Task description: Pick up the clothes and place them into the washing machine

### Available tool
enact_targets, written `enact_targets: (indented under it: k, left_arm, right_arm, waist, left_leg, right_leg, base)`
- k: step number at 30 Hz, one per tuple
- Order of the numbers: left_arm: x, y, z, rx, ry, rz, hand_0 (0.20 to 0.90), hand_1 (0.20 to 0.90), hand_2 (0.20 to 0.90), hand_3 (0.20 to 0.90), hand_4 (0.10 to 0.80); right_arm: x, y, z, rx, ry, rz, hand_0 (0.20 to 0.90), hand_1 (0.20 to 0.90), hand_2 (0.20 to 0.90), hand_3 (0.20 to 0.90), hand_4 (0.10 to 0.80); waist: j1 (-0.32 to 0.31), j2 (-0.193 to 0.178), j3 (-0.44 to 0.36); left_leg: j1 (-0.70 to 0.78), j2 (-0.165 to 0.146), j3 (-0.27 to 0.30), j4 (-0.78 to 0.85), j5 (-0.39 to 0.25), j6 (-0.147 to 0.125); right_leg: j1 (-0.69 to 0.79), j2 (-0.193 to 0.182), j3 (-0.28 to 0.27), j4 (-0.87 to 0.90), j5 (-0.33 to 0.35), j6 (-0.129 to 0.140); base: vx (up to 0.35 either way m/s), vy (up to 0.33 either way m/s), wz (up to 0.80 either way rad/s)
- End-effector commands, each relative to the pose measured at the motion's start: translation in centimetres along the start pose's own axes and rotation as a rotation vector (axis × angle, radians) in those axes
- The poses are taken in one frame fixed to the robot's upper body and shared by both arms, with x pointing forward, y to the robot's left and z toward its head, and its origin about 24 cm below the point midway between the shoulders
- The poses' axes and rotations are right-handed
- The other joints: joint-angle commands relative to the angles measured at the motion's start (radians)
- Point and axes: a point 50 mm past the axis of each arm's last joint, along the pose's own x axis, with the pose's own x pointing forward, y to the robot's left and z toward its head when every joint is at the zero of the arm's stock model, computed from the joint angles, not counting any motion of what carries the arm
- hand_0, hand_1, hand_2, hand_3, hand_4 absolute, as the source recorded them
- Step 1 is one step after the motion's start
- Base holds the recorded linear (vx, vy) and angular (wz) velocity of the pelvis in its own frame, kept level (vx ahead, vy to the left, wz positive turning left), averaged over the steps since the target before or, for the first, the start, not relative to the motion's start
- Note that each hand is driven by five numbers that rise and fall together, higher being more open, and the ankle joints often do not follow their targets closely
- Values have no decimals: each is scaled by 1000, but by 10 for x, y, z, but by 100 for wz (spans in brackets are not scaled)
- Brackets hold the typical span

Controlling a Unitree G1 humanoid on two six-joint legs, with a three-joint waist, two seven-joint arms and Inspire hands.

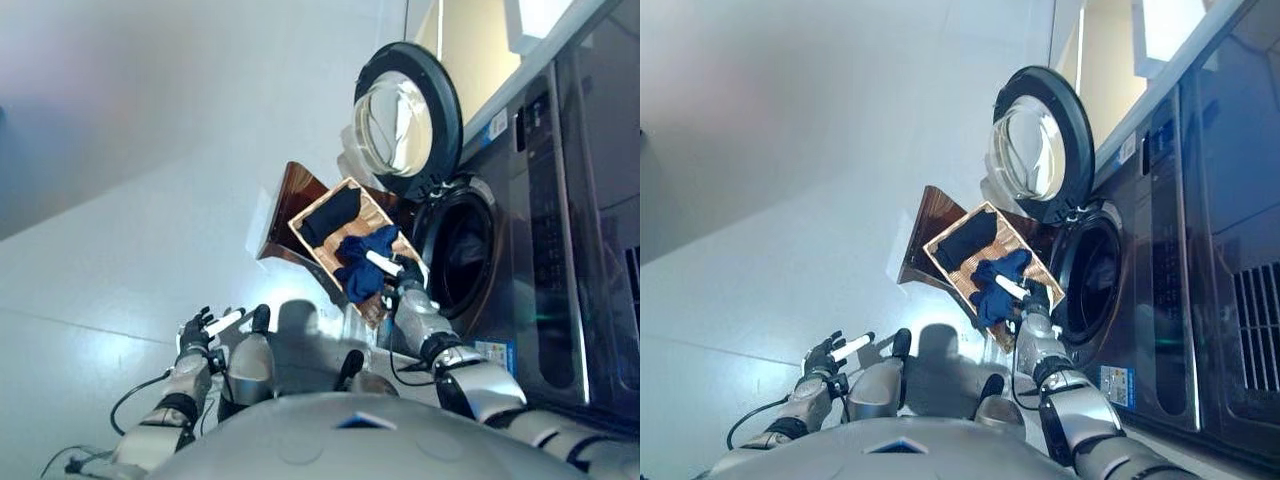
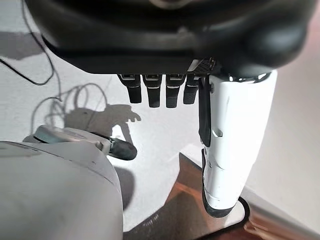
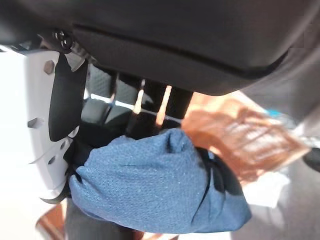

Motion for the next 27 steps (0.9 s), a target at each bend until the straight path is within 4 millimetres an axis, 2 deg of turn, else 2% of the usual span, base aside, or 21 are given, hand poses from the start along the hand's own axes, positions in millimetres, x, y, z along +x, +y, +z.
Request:
enact_targets:
  k: [1, 6, 7, 8, 27]
  left_arm:
    - [3, -6, 29, 22, -127, -7, 900, 900, 900, 900, 800]
    - [3, -8, 31, 30, -135, -2, 900, 900, 900, 900, 800]
    - [3, -8, 32, 31, -137, -2, 900, 900, 900, 900, 800]
    - [3, -8, 33, 35, -144, -1, 900, 900, 900, 900, 800]
    - [4, 0, 19, 66, -80, 22, 900, 900, 900, 900, 800]
  right_arm:
    - [4, 0, 63, -12, -236, -17, 200, 200, 200, 200, 300]
    - [6, -3, 64, -37, -228, -57, 200, 200, 200, 200, 300]
    - [7, -2, 65, -45, -226, -56, 733, 733, 733, 733, 680]
    - [7, -1, 64, -53, -224, -52, 900, 900, 900, 900, 800]
    - [5, -18, 29, 28, -114, -116, 900, 900, 900, 900, 800]
  waist:
    - [35, 3, 0]
    - [40, 2, 8]
    - [41, 2, 9]
    - [41, 2, 9]
    - [9, -4, -27]
  left_leg:
    - [-49, -12, 20, 55, -37, -32]
    - [-53, -14, 17, 56, -40, -31]
    - [-55, -14, 16, 57, -39, -31]
    - [-56, -14, 15, 57, -40, -31]
    - [-12, -18, 25, 39, -49, -31]
  right_leg:
    - [-6, -39, 15, 54, -15, 26]
    - [-8, -42, 9, 53, -15, 27]
    - [-9, -41, 9, 53, -15, 27]
    - [-10, -42, 8, 53, -16, 27]
    - [20, -51, 3, 52, -25, 30]
  base:
    - [-3, 27, 9]
    - [-2, 6, 2]
    - [0, 0, 0]
    - [0, 0, 0]
    - [0, 0, 0]
